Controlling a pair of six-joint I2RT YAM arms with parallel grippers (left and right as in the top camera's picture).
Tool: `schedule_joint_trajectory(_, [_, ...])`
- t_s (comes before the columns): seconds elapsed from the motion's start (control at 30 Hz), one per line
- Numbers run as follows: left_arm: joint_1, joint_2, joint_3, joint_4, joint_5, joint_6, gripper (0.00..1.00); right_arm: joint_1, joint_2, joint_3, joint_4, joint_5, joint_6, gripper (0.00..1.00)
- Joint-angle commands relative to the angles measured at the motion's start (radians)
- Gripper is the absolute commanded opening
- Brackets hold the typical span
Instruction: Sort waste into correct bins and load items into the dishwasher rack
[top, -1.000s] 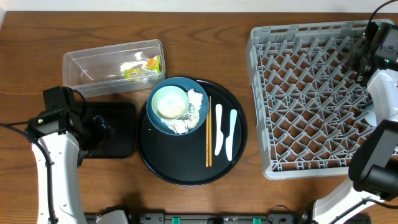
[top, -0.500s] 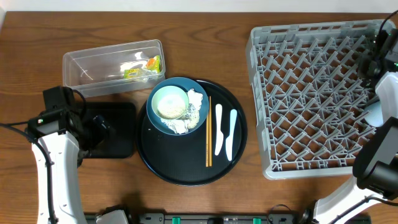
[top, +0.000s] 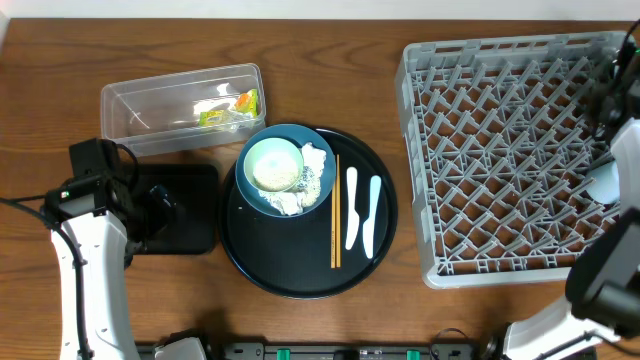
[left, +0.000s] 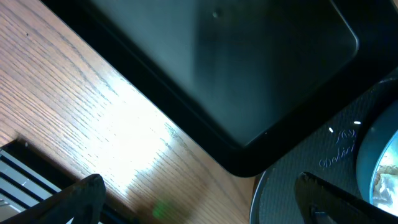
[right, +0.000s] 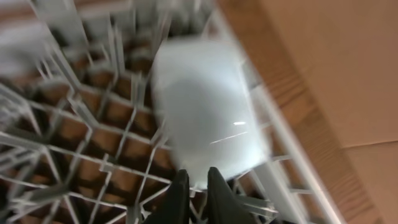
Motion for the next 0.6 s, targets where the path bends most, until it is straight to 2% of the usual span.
schedule_joint_trajectory(0.0, [0.005,0.000,-0.003,-0.006,-0.009,-0.001,0.98,0.002,-0.095,0.000,0.009,0.017,0.039,0.11])
schedule_joint_trajectory(0.23, [0.005,0.000,-0.003,-0.006,-0.008,-0.001,0.98,0.002,-0.116,0.000,-0.016,-0.037,0.039,0.13])
schedule_joint_trajectory(0.57, [0.005,0.000,-0.003,-0.006,-0.008,-0.002,0.98,0.011,-0.053,0.000,-0.006,-0.315,0.030,0.13])
